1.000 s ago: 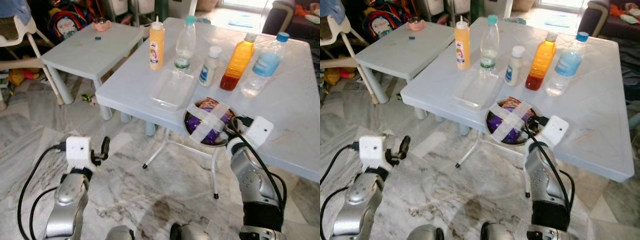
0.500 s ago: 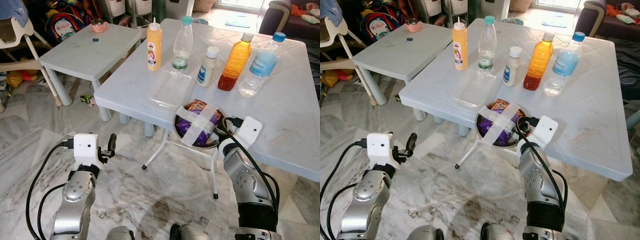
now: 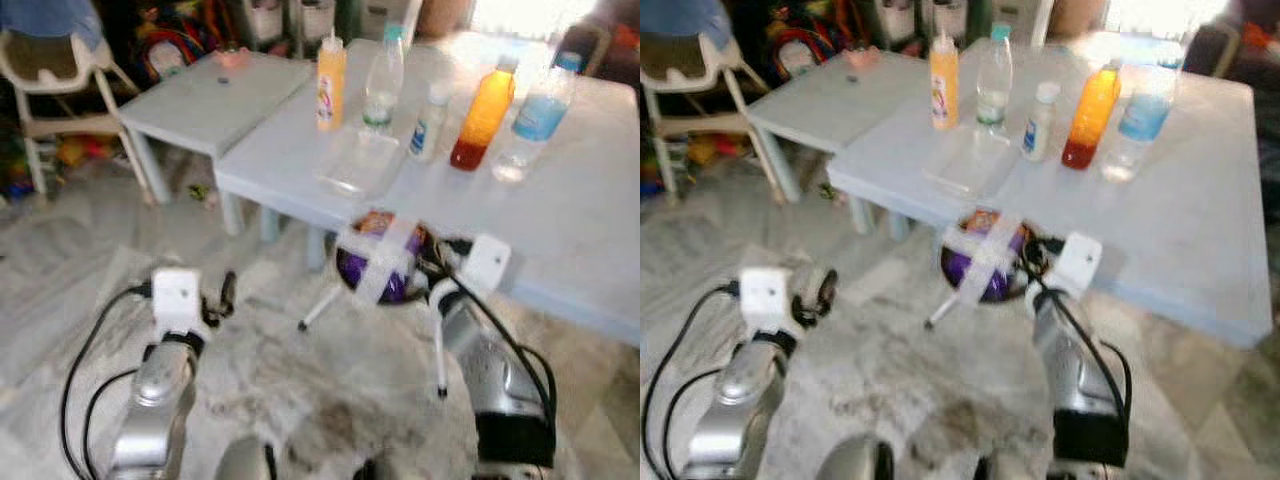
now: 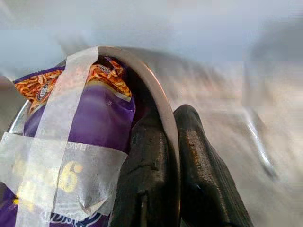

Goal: Restocking fridge

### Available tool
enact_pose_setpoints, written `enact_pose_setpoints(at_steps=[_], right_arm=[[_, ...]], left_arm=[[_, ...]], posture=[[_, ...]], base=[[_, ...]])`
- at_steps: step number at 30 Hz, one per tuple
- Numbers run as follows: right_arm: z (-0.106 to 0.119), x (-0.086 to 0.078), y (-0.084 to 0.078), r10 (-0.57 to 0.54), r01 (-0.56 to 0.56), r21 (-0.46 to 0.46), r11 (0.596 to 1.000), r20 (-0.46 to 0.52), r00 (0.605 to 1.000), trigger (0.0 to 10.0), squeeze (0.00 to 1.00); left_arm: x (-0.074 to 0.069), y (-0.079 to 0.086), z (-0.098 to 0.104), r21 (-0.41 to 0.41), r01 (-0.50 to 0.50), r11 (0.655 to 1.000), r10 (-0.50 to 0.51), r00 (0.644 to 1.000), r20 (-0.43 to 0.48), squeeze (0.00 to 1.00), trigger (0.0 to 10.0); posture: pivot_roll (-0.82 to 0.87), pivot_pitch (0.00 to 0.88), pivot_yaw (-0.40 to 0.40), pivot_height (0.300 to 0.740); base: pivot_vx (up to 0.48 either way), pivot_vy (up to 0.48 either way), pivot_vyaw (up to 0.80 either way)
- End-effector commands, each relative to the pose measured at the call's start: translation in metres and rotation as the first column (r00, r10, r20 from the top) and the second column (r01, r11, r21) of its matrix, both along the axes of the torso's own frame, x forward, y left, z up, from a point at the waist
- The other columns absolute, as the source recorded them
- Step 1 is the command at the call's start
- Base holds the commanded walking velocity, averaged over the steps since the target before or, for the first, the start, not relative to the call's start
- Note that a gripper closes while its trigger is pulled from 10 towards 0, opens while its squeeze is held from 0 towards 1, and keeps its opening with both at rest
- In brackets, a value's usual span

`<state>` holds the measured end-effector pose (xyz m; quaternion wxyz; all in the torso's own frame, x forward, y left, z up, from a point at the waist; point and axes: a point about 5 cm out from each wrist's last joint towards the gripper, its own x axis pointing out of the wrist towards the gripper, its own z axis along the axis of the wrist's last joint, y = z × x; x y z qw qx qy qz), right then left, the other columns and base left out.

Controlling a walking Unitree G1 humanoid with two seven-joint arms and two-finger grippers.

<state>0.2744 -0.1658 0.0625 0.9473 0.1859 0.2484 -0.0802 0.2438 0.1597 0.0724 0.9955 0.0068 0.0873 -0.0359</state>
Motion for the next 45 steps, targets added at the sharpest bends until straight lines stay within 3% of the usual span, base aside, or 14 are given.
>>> enact_pose_setpoints(at_steps=[1,5,6,9,10,14,20,23,31,40,45], right_arm=[[-0.001,0.001,0.007,0.024,-0.024,0.016,1.0,-0.005,1.0,10.0,0.0],[0.016,0.013,0.018,0.092,-0.097,0.046,0.994,0.107,0.99,10.0,0.0],[0.03,0.02,0.024,0.143,-0.151,0.025,0.988,0.189,0.971,10.0,0.0],[0.042,0.025,0.028,0.186,-0.188,-0.016,0.982,0.249,0.95,10.0,0.0],[0.052,0.029,0.029,0.216,-0.21,-0.051,0.976,0.306,0.927,10.0,0.0],[0.067,0.035,0.03,0.233,-0.227,-0.063,0.972,0.391,0.891,10.0,0.0],[0.067,0.035,0.031,0.259,-0.248,-0.081,0.965,0.414,0.873,10.0,0.0],[0.062,0.03,0.026,0.265,-0.251,-0.089,0.964,0.415,0.87,10.0,0.0],[0.058,0.025,0.002,0.266,-0.209,-0.175,0.962,0.427,0.864,10.0,0.0],[0.049,0.021,-0.008,0.2,-0.162,-0.128,0.979,0.408,0.891,10.0,0.0],[0.044,0.016,-0.008,0.195,-0.161,-0.118,0.98,0.399,0.896,10.0,0.0]], left_arm=[[0.002,0.008,0.0,0.028,-0.02,0.999,0.02,1.0,-0.004,0.0,10.0],[0.007,0.008,0.0,0.053,-0.012,0.999,0.011,1.0,0.014,0.0,10.0],[0.01,0.01,0.002,0.061,-0.021,0.998,0.019,0.999,0.032,0.0,10.0],[0.012,0.013,0.005,0.059,-0.034,0.998,0.031,0.998,0.046,0.0,10.0],[0.013,0.016,0.006,0.052,-0.048,0.998,0.046,0.998,0.04,0.0,10.0],[0.011,0.023,0.005,0.06,-0.092,0.994,0.089,0.995,0.041,0.0,10.0],[0.003,0.035,-0.012,0.047,-0.159,0.986,0.16,0.986,-0.039,0.0,10.0],[-0.011,0.047,-0.026,0.061,-0.197,0.978,0.202,0.976,-0.085,0.0,10.0],[-0.022,0.063,-0.022,0.115,-0.224,0.968,0.228,0.973,-0.025,0.0,10.0],[-0.018,0.053,-0.024,0.121,-0.212,0.97,0.213,0.977,0.002,0.0,10.0],[-0.025,0.047,-0.028,0.107,-0.216,0.971,0.218,0.976,-0.008,0.0,10.0]], posture=[[0.08,0.039,0.029,0.74],[0.09,0.027,0.025,0.74],[0.09,0.025,0.025,0.74],[0.1,0.021,0.024,0.74],[0.1,0.018,0.024,0.74],[0.1,0.007,0.02,0.74],[0.1,0.0,0.03,0.74],[0.1,0.0,0.033,0.74],[0.13,0.0,0.017,0.74],[0.12,0.0,0.02,0.74],[0.11,0.0,0.019,0.74]], base=[[-0.3,0.0,0.0],[-0.29,0.0,0.26],[0.0,0.0,0.8],[0.0,0.0,0.8],[0.0,0.0,0.8],[0.0,0.0,0.8],[0.0,0.0,0.8],[0.0,0.0,0.8],[0.0,0.0,0.8],[0.0,0.0,0.8],[0.0,0.0,0.8]])
